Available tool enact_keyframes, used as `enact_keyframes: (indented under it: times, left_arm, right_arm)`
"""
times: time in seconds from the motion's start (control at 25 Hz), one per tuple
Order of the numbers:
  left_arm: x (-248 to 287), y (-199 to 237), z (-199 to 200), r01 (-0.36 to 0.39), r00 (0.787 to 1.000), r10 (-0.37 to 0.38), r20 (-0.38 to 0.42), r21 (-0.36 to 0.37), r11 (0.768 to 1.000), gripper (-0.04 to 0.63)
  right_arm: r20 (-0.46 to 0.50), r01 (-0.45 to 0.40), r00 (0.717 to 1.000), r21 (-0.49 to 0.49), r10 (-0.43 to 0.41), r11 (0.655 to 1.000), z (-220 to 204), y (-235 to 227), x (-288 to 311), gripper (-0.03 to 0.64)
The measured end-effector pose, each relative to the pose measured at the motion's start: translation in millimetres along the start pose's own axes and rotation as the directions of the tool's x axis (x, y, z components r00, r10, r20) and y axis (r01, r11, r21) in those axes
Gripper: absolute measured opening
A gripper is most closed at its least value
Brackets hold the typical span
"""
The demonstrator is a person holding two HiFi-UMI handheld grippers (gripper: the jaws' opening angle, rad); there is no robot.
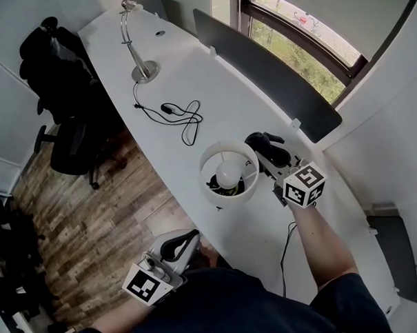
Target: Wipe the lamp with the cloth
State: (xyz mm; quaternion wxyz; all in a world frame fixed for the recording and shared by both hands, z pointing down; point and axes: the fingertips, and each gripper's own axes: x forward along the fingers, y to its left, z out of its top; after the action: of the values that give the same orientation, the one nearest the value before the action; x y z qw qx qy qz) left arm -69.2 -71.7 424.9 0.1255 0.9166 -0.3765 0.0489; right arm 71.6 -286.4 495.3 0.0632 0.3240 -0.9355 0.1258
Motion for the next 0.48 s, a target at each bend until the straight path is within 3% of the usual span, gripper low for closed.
enact_keyframes:
  times: [0.16, 0.32, 0.48]
  left_arm:
    - [-2, 0, -1, -0.004, 1.0, 0.004, 0.001, -0.002, 1.0, 0.006]
    - [-2, -3, 2, 0.0, 1.0, 0.0, 0.011, 0.0, 1.0, 0.006]
    - [-4, -5, 6, 0.005, 1.0, -0.005, 0.025, 0.006, 1.0, 0.006]
  right_arm:
    - [0.014, -0.047, 0.999, 0.048, 0.046, 0.998, 6, 0, 4, 0.123]
    - [0.083, -0.158, 0.985, 0.13, 0.148, 0.979, 35, 11, 7, 0.123]
    - [0.134, -0.231, 0.968, 0.12, 0.214, 0.966, 68, 25, 4, 0.123]
